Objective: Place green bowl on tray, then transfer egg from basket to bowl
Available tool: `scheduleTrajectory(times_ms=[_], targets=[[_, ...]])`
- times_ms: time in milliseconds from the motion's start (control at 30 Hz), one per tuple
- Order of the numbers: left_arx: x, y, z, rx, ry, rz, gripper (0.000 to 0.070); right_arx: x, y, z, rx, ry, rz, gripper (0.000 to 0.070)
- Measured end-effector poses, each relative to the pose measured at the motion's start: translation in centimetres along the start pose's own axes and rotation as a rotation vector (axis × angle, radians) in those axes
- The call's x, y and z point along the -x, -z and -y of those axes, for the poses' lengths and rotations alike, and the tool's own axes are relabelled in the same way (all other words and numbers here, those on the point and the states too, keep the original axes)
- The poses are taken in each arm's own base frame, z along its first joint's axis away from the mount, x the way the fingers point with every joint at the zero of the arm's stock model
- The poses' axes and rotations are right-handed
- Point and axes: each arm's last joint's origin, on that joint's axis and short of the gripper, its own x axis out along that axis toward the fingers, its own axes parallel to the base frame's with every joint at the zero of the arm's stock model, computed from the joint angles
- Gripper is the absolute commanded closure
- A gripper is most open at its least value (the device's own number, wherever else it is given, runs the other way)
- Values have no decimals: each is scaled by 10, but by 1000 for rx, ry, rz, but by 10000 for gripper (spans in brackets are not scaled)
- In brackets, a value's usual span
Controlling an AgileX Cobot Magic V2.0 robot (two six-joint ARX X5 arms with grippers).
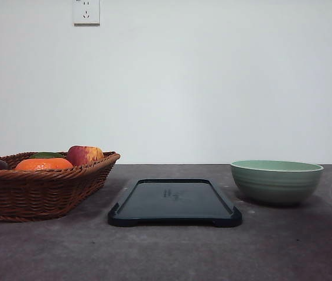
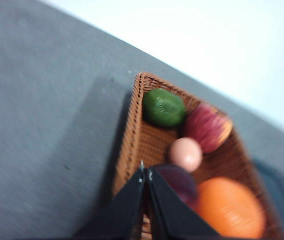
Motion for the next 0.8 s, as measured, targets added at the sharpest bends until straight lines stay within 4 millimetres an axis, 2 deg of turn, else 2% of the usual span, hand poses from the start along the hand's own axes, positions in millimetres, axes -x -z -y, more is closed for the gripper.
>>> scheduleTrajectory(times_ms=[167, 300, 500, 633, 800], targets=[[0, -5, 4, 306, 62, 29, 700, 0, 0, 0, -300, -8, 2, 695], [3, -19, 13, 359, 181, 155, 700, 0, -8, -3, -406, -71, 66, 695], [11, -37, 25, 239, 320, 339, 700, 5, -29, -8, -412, -171, 261, 695], [15, -45, 30, 113, 284, 341, 700, 6, -38, -10, -386, -183, 249, 695], [26, -74, 49, -45, 244, 345, 700, 9, -59, -17, -297, -212, 229, 695]])
